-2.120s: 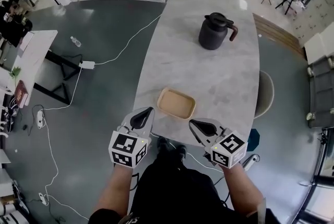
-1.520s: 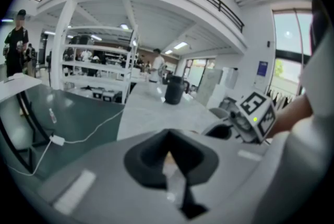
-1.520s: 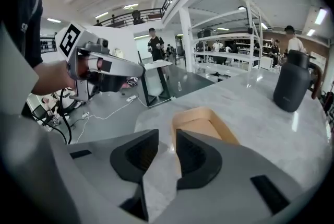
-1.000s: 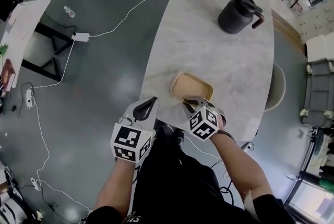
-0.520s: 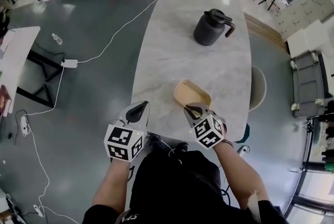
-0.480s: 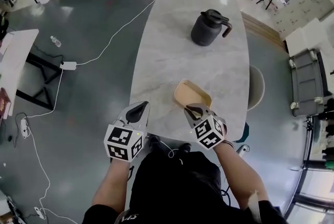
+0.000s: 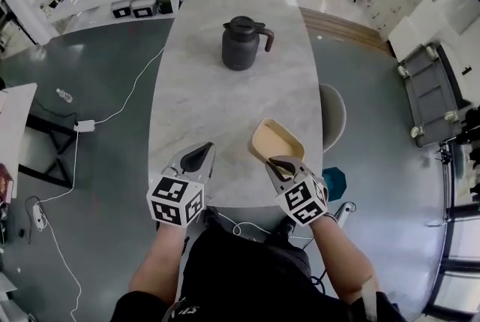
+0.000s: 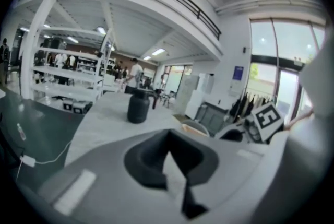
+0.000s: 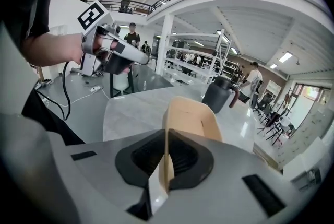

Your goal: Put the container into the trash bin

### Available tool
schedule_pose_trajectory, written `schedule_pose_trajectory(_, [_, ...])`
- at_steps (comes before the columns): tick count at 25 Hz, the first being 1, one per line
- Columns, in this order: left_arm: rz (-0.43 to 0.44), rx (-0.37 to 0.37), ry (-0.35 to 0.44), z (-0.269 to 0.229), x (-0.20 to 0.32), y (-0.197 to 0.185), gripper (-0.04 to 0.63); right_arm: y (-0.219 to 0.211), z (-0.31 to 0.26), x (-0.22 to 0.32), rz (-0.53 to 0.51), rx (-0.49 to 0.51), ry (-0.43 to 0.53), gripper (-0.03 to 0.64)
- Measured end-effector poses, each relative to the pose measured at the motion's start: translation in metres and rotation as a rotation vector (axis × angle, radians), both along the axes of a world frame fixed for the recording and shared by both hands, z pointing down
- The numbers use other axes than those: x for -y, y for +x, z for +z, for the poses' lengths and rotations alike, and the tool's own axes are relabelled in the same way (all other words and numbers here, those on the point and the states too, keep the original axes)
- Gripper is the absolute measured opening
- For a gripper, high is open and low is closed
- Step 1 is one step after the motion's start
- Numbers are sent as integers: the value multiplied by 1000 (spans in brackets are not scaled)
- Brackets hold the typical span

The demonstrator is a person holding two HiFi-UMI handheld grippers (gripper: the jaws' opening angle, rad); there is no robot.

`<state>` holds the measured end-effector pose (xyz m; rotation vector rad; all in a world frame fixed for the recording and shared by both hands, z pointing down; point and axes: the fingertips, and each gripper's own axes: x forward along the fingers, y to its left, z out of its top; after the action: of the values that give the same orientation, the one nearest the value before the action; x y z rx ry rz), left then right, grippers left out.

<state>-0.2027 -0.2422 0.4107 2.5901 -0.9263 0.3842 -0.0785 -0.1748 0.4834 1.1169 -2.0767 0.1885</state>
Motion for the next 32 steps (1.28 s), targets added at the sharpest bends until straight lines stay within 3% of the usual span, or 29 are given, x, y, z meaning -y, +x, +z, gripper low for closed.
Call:
schedule_pose_trajectory(8, [94,32,10,-10,-56,170,9,149,-15,-70,72,61,37,14])
schedule_pose_trajectory(12, [119,-21,-46,-13,-87,268,9,234,-17,-109,114,82,47,14])
schedule_pose_trajectory(15, [154,-33,-39,-21,-110,329,9,284,-11,-137,145,107,21,14])
schedule_pose_trajectory(20, [207,13,-42,-11,-128,382,9,327,18,-168,166,105,-40,14])
schedule_pose_trajectory(32, [405,74,-73,41,-151,489,8,385,76,-186,355,129,-118,14])
